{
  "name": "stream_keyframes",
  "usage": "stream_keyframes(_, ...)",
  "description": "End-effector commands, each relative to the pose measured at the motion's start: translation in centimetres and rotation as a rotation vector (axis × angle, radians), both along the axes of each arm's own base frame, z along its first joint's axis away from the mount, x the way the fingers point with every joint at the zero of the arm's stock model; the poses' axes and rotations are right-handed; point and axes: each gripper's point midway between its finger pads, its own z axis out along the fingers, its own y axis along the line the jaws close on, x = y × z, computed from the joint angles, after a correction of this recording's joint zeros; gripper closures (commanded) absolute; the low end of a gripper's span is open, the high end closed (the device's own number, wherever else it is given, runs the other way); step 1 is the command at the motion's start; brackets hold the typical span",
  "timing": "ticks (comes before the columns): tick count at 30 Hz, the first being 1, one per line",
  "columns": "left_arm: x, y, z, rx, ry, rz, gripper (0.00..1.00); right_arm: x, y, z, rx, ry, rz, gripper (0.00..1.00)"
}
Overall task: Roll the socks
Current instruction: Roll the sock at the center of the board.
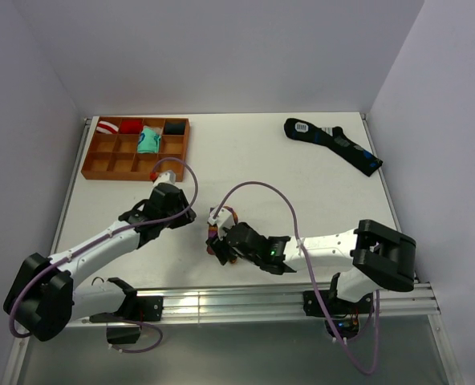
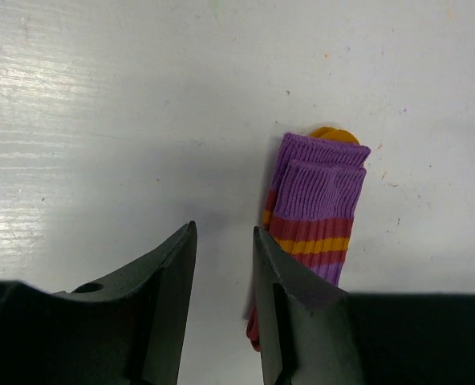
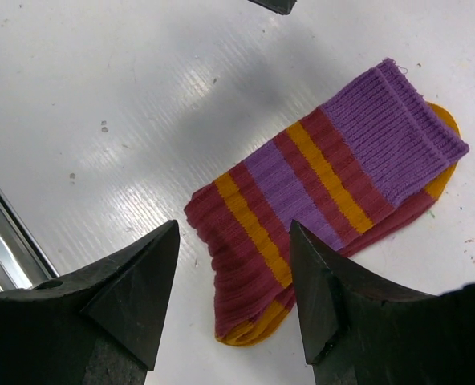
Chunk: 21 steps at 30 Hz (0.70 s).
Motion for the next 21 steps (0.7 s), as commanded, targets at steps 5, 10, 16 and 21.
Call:
stream_keyframes(5, 0.7, -0.4, 1.9, -0.029, -0.045, -0.031, 0.59, -0.5, 1.1, -1.1, 0.034, 0.009, 0.025, 0.37)
stream_keyframes(10, 0.8, -0.5, 2.0, -0.035, -0.047, -0.035, 0.59, -0.9, 0.3, -1.9, 0.054, 0.032, 0.004, 0.37)
stream_keyframes(16, 0.9, -0.6, 1.8, -0.036, -0.044, -0.042, 0.59, -1.4, -0.7, -4.2, 0.030, 0.075, -0.021, 0.38)
stream_keyframes(21, 0.8, -0.8, 1.6, -0.041, -0.038, -0.048, 0.59, -2.0, -1.5, -6.3, 0.008, 0.116, -0.034, 0.38)
